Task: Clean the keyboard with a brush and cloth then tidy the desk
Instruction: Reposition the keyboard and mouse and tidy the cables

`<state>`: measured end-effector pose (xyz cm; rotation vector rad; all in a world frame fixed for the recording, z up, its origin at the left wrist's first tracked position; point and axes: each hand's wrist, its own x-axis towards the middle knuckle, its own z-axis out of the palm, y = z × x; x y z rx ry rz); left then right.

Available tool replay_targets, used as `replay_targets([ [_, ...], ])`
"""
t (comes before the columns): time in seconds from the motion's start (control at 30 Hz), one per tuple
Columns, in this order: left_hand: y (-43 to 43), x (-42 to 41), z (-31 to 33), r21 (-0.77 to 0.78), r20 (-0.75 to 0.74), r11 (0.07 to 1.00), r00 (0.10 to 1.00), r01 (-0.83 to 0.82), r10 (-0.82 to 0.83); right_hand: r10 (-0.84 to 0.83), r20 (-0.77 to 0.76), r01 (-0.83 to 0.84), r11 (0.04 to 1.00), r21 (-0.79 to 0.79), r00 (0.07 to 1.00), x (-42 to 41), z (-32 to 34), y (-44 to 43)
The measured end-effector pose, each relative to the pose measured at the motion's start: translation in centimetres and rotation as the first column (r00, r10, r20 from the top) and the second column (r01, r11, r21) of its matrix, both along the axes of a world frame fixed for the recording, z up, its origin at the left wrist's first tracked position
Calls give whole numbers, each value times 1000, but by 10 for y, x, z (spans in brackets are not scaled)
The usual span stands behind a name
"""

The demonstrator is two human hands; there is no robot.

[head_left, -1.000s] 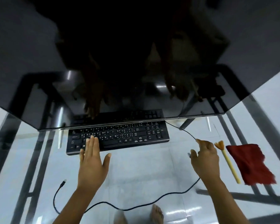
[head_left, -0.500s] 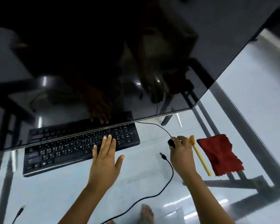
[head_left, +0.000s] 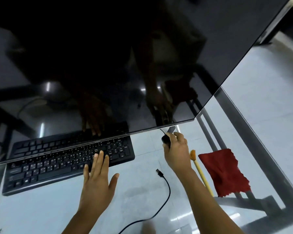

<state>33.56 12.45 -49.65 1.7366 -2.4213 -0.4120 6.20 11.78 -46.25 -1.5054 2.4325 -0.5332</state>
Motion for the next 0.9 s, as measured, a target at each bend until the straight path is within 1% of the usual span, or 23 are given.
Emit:
replay_targets([
  [0.1,-1,-2,3,-11,2,1000,1000,-11,11,-7,-32,7,1000,-2,999,-5,1,22],
  [0.2,-4,-2,1,-17,35,1000,999,-6,6,20,9,-20,1000,13,1000,-9,-3,32],
  [0.5,-5,-2,-2,-30,42,1000,999,-5,6,64,91,-66,998,19,994,-13,5,1],
  [0.63,-6,0,-2,-31,38,1000,999,2,0,70,76,-72,997,26,995,-13,6,-2],
  [0.73,-6,0,-1,-39,21,999,1000,0,0,51,9,-51,998,40,999,-10,8,2],
  [0.8,-6,0,2,-36,16,999,1000,3,-3,54,-33,-54,999,6,998,-4,10,9],
  [0.9,-6,4,5,-20,12,1000,1000,12,-12,127,-29,-128,990,-50,992,13,8,21],
])
